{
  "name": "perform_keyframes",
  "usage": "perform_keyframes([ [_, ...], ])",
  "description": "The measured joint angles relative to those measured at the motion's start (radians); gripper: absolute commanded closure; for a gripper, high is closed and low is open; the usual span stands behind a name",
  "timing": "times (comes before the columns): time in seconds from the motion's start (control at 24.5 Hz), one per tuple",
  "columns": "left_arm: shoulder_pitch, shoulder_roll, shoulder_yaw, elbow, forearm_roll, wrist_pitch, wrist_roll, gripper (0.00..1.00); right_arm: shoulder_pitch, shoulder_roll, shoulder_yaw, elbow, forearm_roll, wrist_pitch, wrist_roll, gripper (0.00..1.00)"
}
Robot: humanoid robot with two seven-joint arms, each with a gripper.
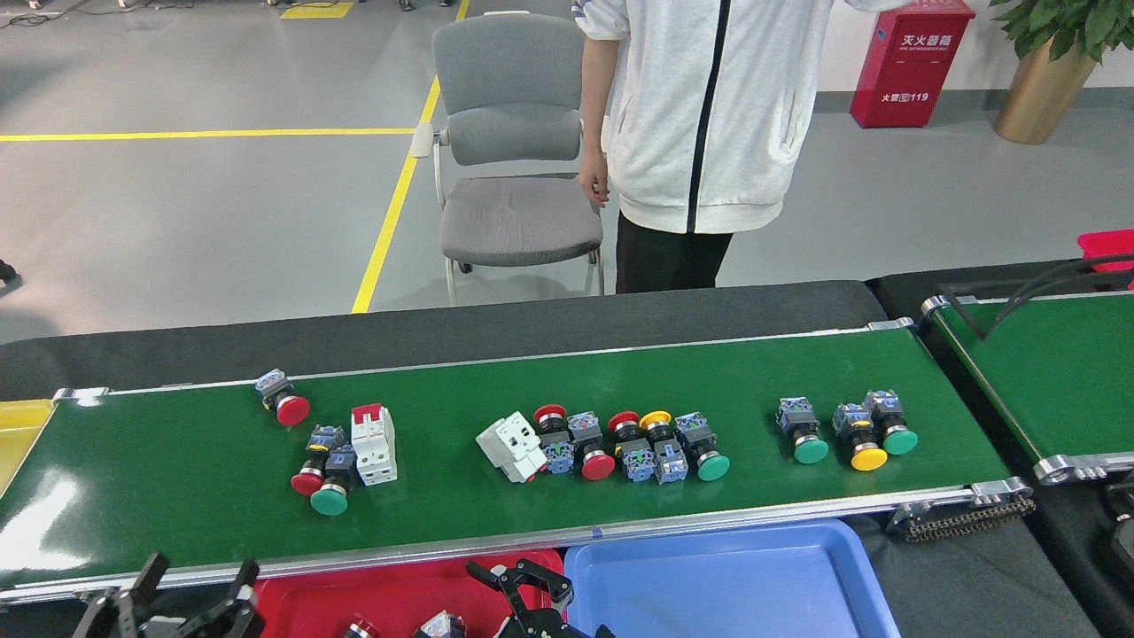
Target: Pick switch part from conveyor to tray
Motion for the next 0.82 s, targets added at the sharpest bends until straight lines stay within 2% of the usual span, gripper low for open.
perform_keyframes([
  [0.12,-0.041,-0.011,-0.003,0.024,-0.013,0.004,-0.033,0.00,0.083,-0.005,-0.053,-0.081,0.000,0.187,-0.048,0.03],
  [0.2,-0.077,-0.013,-0.003,0.069,-0.014,0.005,-0.041,0.00,0.143,-0.049,-0.080,-0.134,0.000,0.349,-0.130,0.03],
  [0.33,-0.127,-0.010,-0.003,0.144,-0.015,0.006,-0.047,0.00,0.224,-0.108,-0.097,-0.163,-0.001,0.550,-0.225,0.03],
  [0.45,-0.176,-0.007,-0.003,0.210,-0.015,0.011,-0.049,0.00,0.281,-0.128,-0.123,-0.166,-0.006,0.681,-0.255,0.03],
  [0.65,-0.260,0.026,-0.003,0.311,-0.016,0.023,-0.050,0.00,0.260,-0.128,-0.157,-0.164,-0.012,0.730,-0.257,0.03],
  [0.73,-0.295,0.043,-0.003,0.361,-0.021,0.031,-0.050,0.00,0.209,-0.124,-0.155,-0.153,-0.012,0.734,-0.237,0.03],
  [0.82,-0.334,0.056,-0.003,0.416,-0.047,0.040,-0.051,0.00,0.139,-0.095,-0.144,-0.117,-0.012,0.738,-0.188,0.03],
])
